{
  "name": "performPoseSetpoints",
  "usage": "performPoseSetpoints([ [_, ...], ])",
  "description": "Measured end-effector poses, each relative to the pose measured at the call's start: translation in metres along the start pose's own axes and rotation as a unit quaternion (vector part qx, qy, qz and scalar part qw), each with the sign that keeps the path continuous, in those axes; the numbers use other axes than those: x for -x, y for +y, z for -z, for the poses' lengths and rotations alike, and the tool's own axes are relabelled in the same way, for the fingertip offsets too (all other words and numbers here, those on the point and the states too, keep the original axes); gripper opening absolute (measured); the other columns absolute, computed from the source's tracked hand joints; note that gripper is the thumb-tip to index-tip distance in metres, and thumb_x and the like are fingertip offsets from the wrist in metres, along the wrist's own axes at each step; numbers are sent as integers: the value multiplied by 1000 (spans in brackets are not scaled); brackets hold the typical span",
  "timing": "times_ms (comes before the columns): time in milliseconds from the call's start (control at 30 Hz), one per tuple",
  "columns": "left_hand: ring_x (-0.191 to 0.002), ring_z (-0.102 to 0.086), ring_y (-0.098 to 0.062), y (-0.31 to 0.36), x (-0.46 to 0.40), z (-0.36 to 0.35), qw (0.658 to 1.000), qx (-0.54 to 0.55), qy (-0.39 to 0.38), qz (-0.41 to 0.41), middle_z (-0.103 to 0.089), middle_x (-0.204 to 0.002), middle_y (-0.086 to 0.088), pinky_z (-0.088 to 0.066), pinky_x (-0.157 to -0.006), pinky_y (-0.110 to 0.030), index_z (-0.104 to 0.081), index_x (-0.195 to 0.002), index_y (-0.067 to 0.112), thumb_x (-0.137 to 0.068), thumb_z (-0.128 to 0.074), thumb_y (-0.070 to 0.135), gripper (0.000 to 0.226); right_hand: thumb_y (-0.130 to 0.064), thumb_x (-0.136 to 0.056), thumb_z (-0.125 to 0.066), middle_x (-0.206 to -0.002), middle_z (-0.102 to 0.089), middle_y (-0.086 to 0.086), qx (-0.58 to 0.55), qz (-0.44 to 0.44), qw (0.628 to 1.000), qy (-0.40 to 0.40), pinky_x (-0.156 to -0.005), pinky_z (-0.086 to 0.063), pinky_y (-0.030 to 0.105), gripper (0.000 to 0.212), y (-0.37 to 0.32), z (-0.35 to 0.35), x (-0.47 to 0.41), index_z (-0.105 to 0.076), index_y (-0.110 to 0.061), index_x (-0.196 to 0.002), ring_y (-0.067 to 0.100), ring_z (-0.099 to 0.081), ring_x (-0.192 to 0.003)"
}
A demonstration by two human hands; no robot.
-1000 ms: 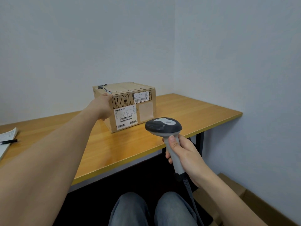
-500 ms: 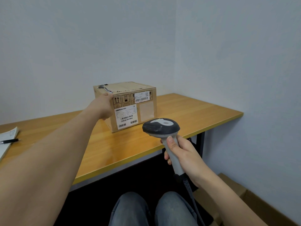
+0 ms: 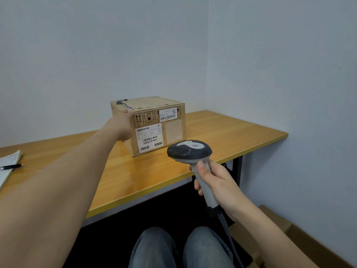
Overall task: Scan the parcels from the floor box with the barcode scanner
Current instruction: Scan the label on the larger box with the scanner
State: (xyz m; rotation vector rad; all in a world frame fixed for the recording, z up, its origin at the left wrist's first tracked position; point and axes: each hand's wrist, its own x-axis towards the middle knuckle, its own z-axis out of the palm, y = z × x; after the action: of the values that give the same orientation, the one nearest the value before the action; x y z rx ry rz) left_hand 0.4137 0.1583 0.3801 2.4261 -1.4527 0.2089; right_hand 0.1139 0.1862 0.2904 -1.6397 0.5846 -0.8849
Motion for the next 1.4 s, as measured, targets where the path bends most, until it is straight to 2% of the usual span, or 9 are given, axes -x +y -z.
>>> performPoseSetpoints([
  [200,-109,-57,-35,2,2,2,1000,7,-1,2,-12,-159,2,-49,-60,-32,-19,-152,12,-80,-44,-17,81,-53,-82,-46,-68,-59,2,-4,-5,1000,6,-64,-46,25,44,-1,1,0,-60,-15,-99,10,-55,-60],
  [433,-94,-59,-31,4,4,3,1000,12,-1,-5,-15,-159,2,-49,-58,-32,-22,-152,12,-80,-42,-15,79,-36,-99,-42,-67,-57,3,7,2,1000,8,-60,-47,20,28,-2,2,2,-59,-14,-96,8,-54,-57],
  [833,-107,-57,-34,6,5,4,1000,-11,5,-2,-19,-158,1,-51,-65,-34,-24,-151,11,-77,-48,-18,82,-40,-95,-44,-67,-58,4,6,3,1000,2,-61,-47,21,31,-1,4,1,-60,-13,-97,9,-55,-58],
  [933,-91,-57,-29,7,3,4,1000,1,11,-4,-23,-155,0,-48,-58,-32,-28,-149,11,-78,-46,-16,78,-38,-96,-44,-67,-58,3,12,0,1000,4,-61,-47,22,34,-1,6,-1,-60,-9,-104,9,-55,-59],
  [1000,-80,-60,-27,7,2,3,999,35,20,-3,-37,-146,-4,-48,-54,-32,-39,-143,11,-78,-46,-10,68,-39,-96,-45,-68,-58,2,17,-3,1000,8,-62,-47,23,36,-2,9,-4,-60,-8,-106,8,-55,-59],
  [1100,-90,-59,-28,6,-3,-1,992,112,53,12,-60,-118,-7,-52,-68,-35,-56,-121,14,-78,-51,3,44,-36,-97,-48,-69,-58,3,18,-5,1000,19,-61,-47,22,28,-2,16,-11,-59,-11,-101,8,-55,-60],
  [1200,-99,-54,-33,12,-7,-2,992,66,93,56,-60,-108,-11,-49,-83,-43,-56,-103,13,-76,-53,11,27,-26,-91,-62,-70,-57,3,25,-12,999,16,-59,-46,21,15,-3,28,-22,-60,-12,-94,9,-55,-60],
  [1300,-109,-47,-39,22,-14,2,985,-23,153,73,-52,-113,-17,-40,-92,-47,-58,-104,6,-79,-52,14,27,-20,-68,-60,-77,-56,5,38,-40,998,13,-56,-45,22,26,-6,41,-37,-61,-17,-94,12,-54,-61],
  [1400,-115,-43,-41,28,-28,7,981,-27,184,50,-50,-121,-19,-35,-97,-49,-58,-116,5,-86,-50,22,35,-14,-73,-63,-87,-58,11,85,-64,994,28,-62,-46,28,44,-7,50,-56,-58,-17,-116,17,-55,-68],
])
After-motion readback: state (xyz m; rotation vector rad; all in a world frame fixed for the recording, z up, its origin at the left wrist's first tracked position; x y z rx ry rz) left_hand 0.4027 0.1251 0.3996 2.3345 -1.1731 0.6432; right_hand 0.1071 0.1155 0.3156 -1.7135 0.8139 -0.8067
